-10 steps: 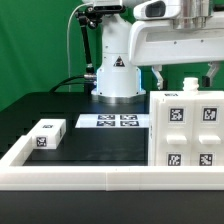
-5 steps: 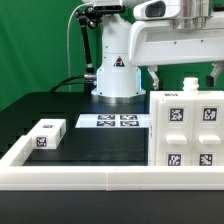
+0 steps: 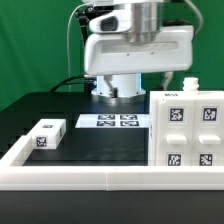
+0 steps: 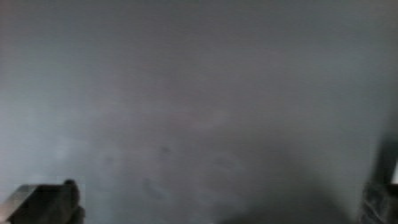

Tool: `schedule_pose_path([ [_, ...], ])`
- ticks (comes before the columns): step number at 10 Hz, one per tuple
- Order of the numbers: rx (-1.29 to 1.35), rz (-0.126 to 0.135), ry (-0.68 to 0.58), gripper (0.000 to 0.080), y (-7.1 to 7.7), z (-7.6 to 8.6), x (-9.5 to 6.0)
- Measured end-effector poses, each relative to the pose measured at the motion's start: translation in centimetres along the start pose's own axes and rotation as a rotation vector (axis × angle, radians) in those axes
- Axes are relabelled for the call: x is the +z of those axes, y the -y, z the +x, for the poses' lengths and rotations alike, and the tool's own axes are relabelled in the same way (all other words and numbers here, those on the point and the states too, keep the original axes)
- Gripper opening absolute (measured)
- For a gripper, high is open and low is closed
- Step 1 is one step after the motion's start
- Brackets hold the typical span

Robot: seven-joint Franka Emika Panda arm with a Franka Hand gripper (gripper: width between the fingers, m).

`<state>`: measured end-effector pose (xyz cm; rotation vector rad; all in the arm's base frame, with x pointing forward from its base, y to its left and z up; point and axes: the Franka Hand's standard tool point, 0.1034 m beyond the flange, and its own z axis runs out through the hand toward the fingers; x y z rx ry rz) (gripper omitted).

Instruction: Assemble cabinet

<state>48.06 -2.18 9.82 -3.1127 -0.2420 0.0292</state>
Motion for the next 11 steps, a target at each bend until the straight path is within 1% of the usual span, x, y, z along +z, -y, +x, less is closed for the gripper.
schedule_pose_path([
  [1,0.01,-0.006,0.003,0.0796,-2.4,-0.6,0.2],
  [2,0.022,-0.008,0.004,0.0796,-3.3,-0.8,0.2],
  [3,0.016,-0.008,0.004,0.0796,-3.0,-0.7,0.2],
  [4,0.014,-0.008,0.005,0.0796,-3.0,-0.7,0.3],
  [8,0.015,-0.008,0.005,0.0796,-3.0,-0.8,0.3],
  [9,0.002,-0.008,0.007,0.0796,-3.3,-1.0,0.4],
  [10,-0.004,-0.009,0.016,0.0796,-4.4,-1.8,0.8],
  [11,-0.009,-0.004,0.022,0.0796,-6.1,-3.0,1.2],
])
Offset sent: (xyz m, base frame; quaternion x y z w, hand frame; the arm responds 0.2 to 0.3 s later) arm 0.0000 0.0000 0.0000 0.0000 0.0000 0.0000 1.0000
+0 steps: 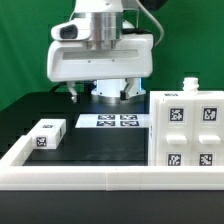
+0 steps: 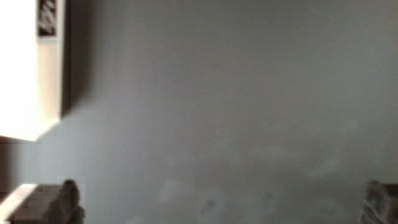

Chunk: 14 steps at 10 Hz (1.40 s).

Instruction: Assemble cabinet

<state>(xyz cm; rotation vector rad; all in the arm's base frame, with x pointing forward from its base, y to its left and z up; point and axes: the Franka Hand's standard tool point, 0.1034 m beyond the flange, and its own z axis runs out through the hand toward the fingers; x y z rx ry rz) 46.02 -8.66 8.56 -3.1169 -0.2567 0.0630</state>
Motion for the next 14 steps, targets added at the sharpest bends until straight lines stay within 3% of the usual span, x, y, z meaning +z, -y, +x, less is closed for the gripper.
schedule_pose_path([
  [2,-0.023,-0.003,0.015,0.0796,-3.5,-2.0,1.4],
  [3,-0.017,0.01,0.028,0.0796,-4.8,-2.8,2.1],
  [6,0.022,0.013,0.057,0.0796,-7.2,-4.3,4.0],
  [11,0.031,0.003,0.056,0.0796,-8.3,-4.4,4.6],
  [14,0.018,-0.026,0.036,0.0796,-8.8,-4.3,5.7],
])
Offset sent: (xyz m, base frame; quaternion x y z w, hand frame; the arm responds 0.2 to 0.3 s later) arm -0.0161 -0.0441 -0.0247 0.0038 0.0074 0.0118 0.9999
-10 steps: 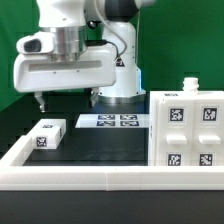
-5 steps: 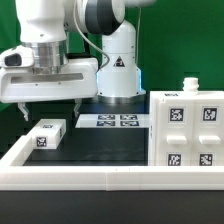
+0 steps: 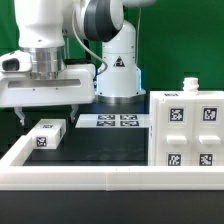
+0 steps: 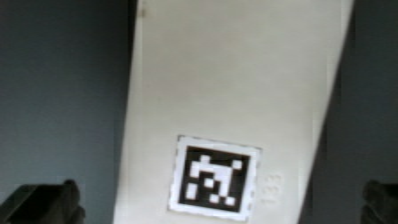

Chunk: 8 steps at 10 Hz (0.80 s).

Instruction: Assemble cabinet

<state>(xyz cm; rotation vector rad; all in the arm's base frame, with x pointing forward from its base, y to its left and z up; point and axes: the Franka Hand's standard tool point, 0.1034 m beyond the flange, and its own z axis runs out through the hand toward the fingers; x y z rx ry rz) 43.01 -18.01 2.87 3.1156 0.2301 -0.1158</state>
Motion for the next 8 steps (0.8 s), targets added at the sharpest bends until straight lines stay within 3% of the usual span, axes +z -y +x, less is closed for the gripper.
schedule_pose_path([
  [6,-0.009,-0.008,0.002,0.0774,-0.03,-0.13,0.9],
  [7,-0.008,-0.008,0.002,0.0563,-0.02,-0.14,0.92],
  [8,-0.008,-0.008,0.002,0.0559,-0.03,-0.16,0.92],
])
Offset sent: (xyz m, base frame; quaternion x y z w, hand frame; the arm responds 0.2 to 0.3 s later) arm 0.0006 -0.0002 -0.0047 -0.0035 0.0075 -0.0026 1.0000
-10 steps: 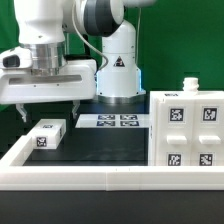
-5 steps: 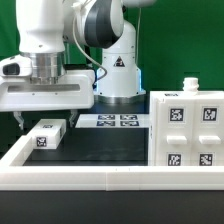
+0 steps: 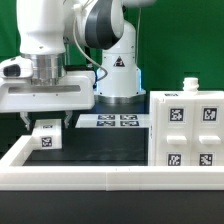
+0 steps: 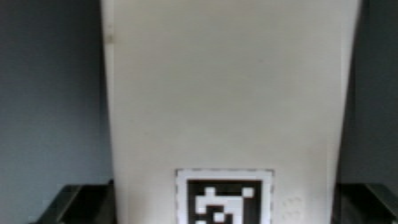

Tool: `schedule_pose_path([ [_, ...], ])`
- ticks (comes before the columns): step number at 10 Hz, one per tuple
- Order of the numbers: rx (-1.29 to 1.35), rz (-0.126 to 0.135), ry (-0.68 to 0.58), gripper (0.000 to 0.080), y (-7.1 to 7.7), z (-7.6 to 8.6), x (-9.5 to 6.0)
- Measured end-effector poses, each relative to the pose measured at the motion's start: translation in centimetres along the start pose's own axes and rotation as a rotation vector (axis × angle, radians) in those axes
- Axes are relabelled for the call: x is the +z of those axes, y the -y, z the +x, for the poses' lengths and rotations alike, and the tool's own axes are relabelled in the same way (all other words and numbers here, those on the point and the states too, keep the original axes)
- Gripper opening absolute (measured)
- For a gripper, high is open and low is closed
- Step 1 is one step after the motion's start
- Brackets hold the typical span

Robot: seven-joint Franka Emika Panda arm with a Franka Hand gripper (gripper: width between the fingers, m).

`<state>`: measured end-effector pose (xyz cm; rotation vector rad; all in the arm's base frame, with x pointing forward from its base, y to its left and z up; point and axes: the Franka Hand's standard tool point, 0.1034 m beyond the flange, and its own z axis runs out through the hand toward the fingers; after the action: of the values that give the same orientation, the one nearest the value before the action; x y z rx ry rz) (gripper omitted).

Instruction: Assemble cabinet

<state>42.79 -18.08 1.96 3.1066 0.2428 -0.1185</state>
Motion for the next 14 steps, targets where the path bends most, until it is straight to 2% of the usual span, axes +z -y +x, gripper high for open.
schedule_pose_path([
  [4,0.0,0.0,0.0,0.0559,0.0,0.0,0.0],
  [5,-0.005,0.005,0.004,0.0559,0.4,0.1,-0.2],
  [6,-0.014,0.018,0.009,0.0559,1.2,0.3,-1.1],
  [7,-0.019,0.033,0.011,0.056,2.3,0.4,-2.4],
  [8,-0.023,0.032,-0.009,0.056,3.4,0.8,-3.9],
  [10,-0.014,0.062,-0.017,0.056,6.6,1.5,-7.5],
  [11,0.017,0.067,-0.025,0.056,8.2,2.1,-9.4],
  [12,0.02,0.063,-0.031,0.056,9.9,2.9,-11.2],
  [14,0.047,0.05,-0.041,0.056,12.4,4.0,-13.2],
])
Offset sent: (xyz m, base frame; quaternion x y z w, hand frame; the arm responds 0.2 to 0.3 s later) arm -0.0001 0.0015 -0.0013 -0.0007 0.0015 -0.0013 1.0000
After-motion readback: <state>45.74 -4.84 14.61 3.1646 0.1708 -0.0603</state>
